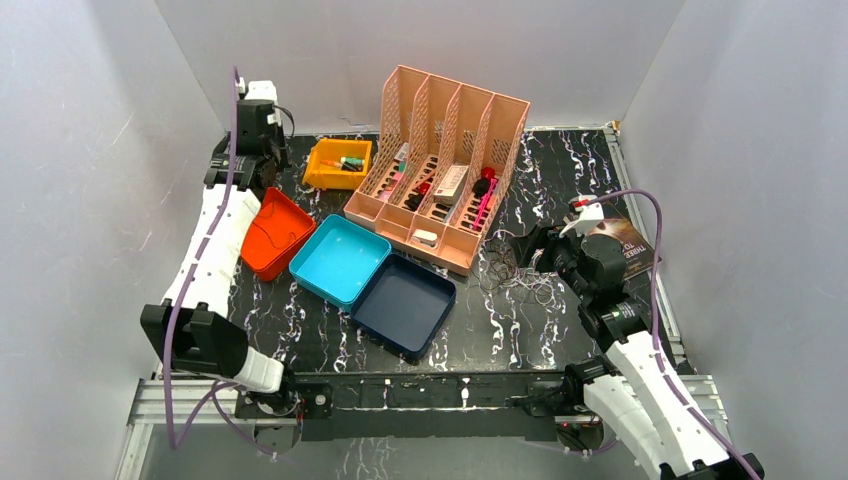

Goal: Untangle the cables

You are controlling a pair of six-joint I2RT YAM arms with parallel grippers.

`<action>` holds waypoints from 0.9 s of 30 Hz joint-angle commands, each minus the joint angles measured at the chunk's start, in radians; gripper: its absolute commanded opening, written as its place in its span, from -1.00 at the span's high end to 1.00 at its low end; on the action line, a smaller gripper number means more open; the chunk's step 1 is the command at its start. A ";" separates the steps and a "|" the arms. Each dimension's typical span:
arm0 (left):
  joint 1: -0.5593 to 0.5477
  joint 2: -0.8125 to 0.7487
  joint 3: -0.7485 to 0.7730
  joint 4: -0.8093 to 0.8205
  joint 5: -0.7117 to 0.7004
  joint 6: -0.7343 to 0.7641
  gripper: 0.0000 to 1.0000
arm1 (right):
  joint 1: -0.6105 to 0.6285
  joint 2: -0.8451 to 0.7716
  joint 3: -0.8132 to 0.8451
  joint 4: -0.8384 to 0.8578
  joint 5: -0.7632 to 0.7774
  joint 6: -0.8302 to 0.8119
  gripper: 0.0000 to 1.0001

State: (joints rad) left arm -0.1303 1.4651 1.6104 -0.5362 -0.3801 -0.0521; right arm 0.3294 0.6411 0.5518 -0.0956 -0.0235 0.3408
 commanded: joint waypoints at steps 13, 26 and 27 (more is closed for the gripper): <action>0.136 0.007 -0.219 0.076 0.080 -0.142 1.00 | -0.002 -0.046 0.027 0.013 -0.001 0.009 -0.59; 0.212 0.134 -0.340 0.189 0.160 -0.199 1.00 | -0.002 -0.065 0.016 0.001 -0.023 0.011 -0.60; 0.214 0.147 -0.332 0.190 0.172 -0.199 1.00 | -0.001 -0.070 0.014 -0.001 -0.022 0.011 -0.60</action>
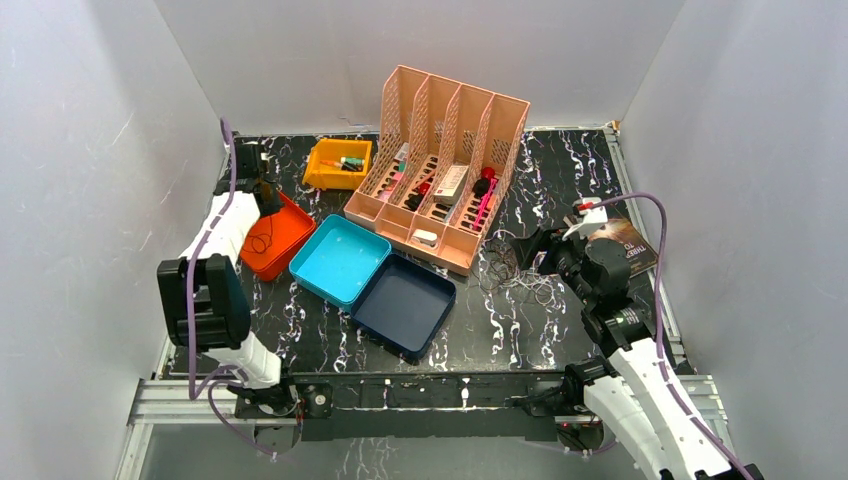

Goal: Untangle the cables

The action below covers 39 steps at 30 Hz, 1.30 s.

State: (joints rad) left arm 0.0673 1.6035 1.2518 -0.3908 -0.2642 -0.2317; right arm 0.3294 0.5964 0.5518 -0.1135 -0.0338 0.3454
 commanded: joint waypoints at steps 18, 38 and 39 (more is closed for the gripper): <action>0.020 0.183 0.136 -0.048 0.092 0.012 0.41 | -0.002 -0.081 -0.021 0.000 0.012 0.022 -0.60; 0.021 -0.122 0.020 -0.002 0.138 -0.015 -0.05 | -0.002 -0.091 0.040 -0.148 0.200 0.088 -0.61; 0.019 -0.140 0.012 -0.003 0.159 -0.019 -0.05 | -0.001 -0.086 0.043 -0.159 0.212 0.096 -0.61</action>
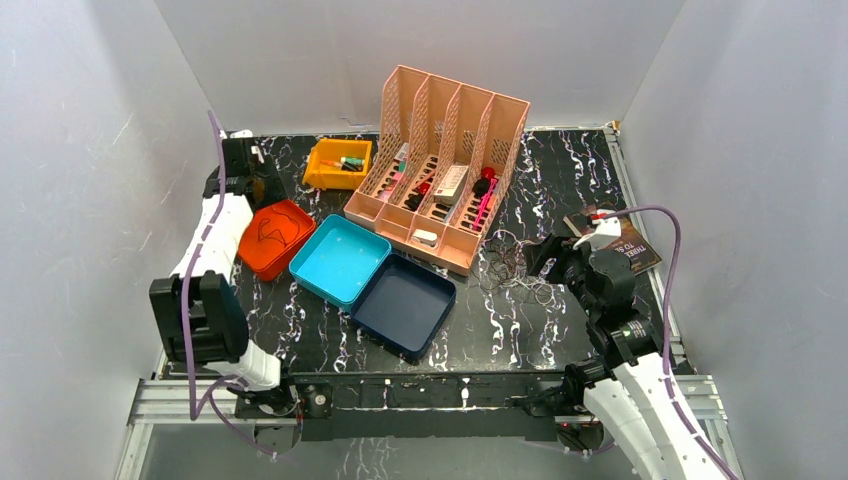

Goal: Untangle the cables

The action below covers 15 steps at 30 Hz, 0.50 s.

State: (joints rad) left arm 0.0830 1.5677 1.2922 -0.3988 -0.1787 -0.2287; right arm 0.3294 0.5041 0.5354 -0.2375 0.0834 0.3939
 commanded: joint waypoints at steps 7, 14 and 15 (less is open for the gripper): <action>-0.048 -0.264 -0.127 0.028 0.195 -0.035 -0.11 | -0.002 0.128 0.098 -0.138 0.153 0.086 -0.55; -0.217 -0.387 -0.205 0.032 0.221 0.005 -0.11 | -0.003 0.280 0.130 -0.153 0.109 0.065 -0.48; -0.232 -0.403 -0.215 0.033 0.232 0.010 -0.11 | -0.003 0.295 0.134 -0.147 0.102 0.059 -0.47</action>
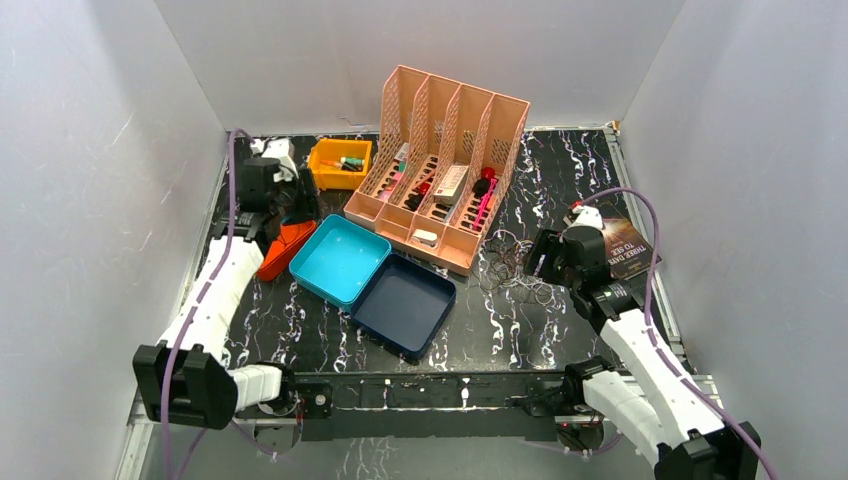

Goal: Untangle the cables

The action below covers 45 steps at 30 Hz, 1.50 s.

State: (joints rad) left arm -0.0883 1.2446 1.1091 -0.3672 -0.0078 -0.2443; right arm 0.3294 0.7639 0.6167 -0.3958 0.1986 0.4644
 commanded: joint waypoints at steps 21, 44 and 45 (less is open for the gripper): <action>-0.118 -0.195 -0.184 0.053 0.163 -0.014 -0.12 | -0.003 0.193 -0.001 0.348 -0.136 0.369 -0.43; -0.119 -0.186 -0.178 0.053 0.190 -0.028 -0.13 | -0.003 0.340 -0.060 0.488 0.007 0.592 -0.34; -0.119 -0.186 -0.179 0.053 0.190 -0.030 -0.13 | -0.003 0.347 -0.061 0.496 0.010 0.592 -0.34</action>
State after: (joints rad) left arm -0.2031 1.0710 0.9237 -0.3199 0.1585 -0.2657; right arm 0.3286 1.0927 0.5419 0.0216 0.1783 1.0412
